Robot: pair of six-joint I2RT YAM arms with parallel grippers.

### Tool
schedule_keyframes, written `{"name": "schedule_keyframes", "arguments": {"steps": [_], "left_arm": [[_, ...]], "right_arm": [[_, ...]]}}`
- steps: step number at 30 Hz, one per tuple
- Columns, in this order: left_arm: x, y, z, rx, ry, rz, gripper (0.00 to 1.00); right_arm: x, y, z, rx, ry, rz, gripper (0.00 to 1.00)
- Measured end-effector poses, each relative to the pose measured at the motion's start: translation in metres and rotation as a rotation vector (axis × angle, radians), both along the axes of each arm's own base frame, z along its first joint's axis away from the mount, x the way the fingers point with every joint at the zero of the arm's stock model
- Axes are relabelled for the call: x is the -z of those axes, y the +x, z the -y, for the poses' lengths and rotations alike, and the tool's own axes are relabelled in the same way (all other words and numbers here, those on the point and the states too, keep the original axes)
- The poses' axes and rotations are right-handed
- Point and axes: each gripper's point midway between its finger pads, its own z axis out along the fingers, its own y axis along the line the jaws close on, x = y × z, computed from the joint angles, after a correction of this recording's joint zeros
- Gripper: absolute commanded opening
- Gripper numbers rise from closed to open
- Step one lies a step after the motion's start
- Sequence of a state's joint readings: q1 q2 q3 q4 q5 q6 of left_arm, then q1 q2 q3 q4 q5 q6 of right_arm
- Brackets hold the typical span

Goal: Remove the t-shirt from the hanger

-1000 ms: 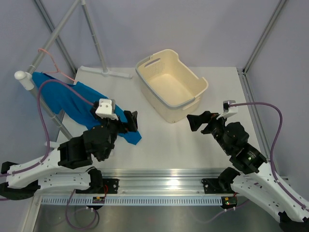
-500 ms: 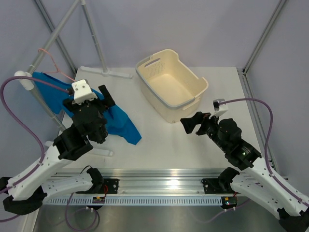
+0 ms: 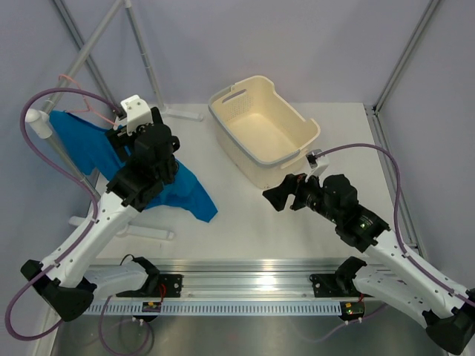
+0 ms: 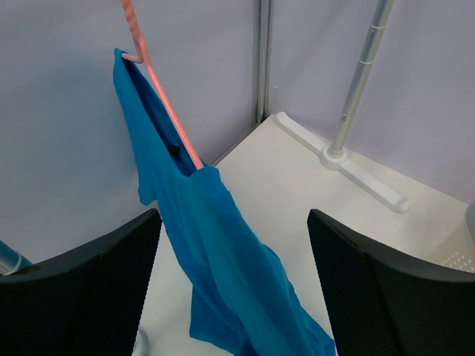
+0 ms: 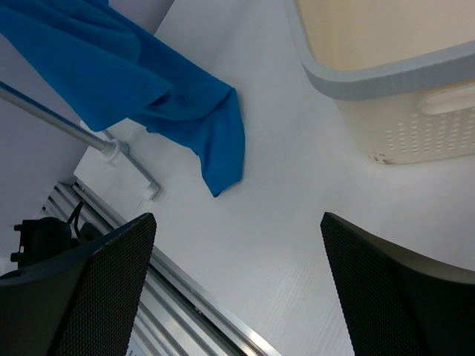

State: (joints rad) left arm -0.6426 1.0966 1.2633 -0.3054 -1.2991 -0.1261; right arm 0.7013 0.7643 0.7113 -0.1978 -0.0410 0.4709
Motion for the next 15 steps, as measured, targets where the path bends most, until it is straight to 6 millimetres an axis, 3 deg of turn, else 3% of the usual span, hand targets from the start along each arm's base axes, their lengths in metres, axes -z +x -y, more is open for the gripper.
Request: {"name": "schedule_keyframes", "arguments": {"steps": [10,15], "left_arm": [[0.009,0.01,-0.011,-0.06,0.013,-0.022,0.69],[0.01,0.011,-0.015,-0.076,0.015,-0.025,0.68]], "right_arm": [[0.005,-0.007,-0.013,-0.08,0.006,-0.029,1.0],[-0.001,-0.008,-0.013,-0.082,0.02,-0.011,0.99]]}}
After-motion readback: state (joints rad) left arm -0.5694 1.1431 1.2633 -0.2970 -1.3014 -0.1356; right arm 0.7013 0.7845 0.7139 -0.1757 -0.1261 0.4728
